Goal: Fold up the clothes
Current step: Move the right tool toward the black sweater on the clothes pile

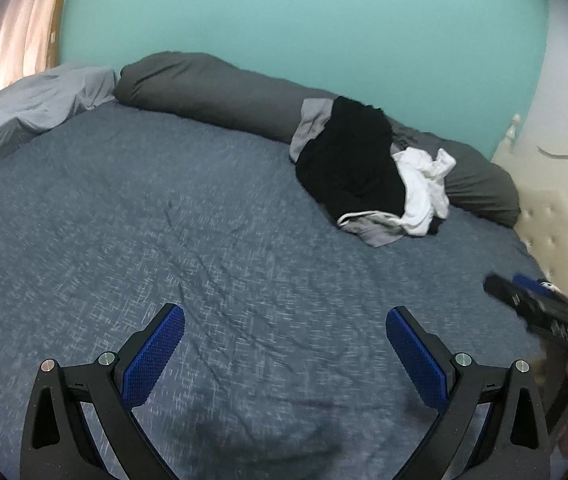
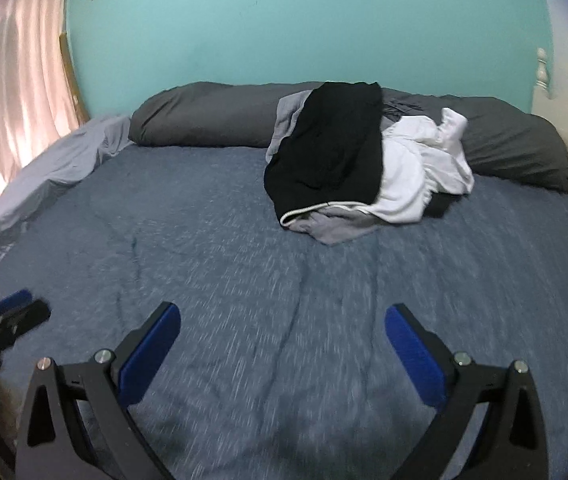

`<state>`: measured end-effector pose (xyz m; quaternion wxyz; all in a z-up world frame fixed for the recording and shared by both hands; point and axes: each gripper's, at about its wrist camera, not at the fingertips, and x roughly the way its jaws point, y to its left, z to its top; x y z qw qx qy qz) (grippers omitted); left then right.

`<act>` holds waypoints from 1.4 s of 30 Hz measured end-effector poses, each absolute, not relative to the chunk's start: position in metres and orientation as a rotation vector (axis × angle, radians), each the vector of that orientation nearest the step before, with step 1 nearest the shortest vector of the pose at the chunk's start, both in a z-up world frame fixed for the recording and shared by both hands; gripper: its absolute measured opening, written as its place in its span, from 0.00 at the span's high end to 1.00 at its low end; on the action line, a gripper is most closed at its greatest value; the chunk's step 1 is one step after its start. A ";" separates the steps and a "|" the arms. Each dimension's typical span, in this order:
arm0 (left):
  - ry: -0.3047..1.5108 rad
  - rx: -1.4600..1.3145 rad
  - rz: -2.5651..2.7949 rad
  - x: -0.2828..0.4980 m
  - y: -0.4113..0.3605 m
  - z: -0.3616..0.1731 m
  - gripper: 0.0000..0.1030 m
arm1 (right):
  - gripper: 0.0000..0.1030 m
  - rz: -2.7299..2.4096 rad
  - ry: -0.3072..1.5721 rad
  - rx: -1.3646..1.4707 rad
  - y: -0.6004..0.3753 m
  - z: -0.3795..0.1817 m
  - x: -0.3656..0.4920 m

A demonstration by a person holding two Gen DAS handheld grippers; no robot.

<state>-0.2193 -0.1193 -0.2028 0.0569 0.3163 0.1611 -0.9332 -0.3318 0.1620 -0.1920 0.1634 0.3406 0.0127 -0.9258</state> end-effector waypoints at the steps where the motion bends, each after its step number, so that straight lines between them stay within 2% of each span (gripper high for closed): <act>1: 0.501 0.966 -2.824 -0.224 -0.122 -0.210 0.00 | 0.00 -2.642 0.034 0.979 0.159 -0.196 -0.343; 11: 0.704 0.971 -2.713 -0.242 -0.161 -0.263 0.00 | 0.00 -2.699 0.037 0.968 0.129 -0.243 -0.446; 22: 0.677 0.954 -2.727 -0.240 -0.174 -0.271 0.00 | 0.00 -2.682 0.054 1.088 0.091 -0.288 -0.534; 24: 0.709 0.968 -2.699 -0.242 -0.180 -0.278 0.00 | 0.06 -2.675 0.061 1.106 0.085 -0.295 -0.543; 26: 0.731 0.981 -2.679 -0.243 -0.185 -0.284 0.00 | 0.17 -2.670 0.076 1.111 0.078 -0.300 -0.551; 33: 0.742 1.004 -2.664 -0.246 -0.188 -0.290 0.00 | 0.36 -2.648 0.126 1.120 0.057 -0.311 -0.578; 35: 0.748 1.008 -2.663 -0.245 -0.190 -0.291 0.00 | 0.71 -2.649 0.209 1.158 0.051 -0.317 -0.586; 37: 0.743 1.008 -2.661 -0.246 -0.190 -0.291 0.00 | 0.78 -2.644 0.259 1.186 0.048 -0.321 -0.593; 38: 0.740 1.008 -2.662 -0.247 -0.190 -0.291 0.00 | 0.87 -2.646 0.259 1.178 0.049 -0.319 -0.592; 39: 0.738 1.010 -2.665 -0.247 -0.189 -0.291 0.00 | 0.92 -2.650 0.258 1.167 0.050 -0.316 -0.592; 42: 0.730 1.013 -2.675 -0.245 -0.187 -0.291 0.00 | 0.95 -2.670 0.238 1.109 0.055 -0.303 -0.584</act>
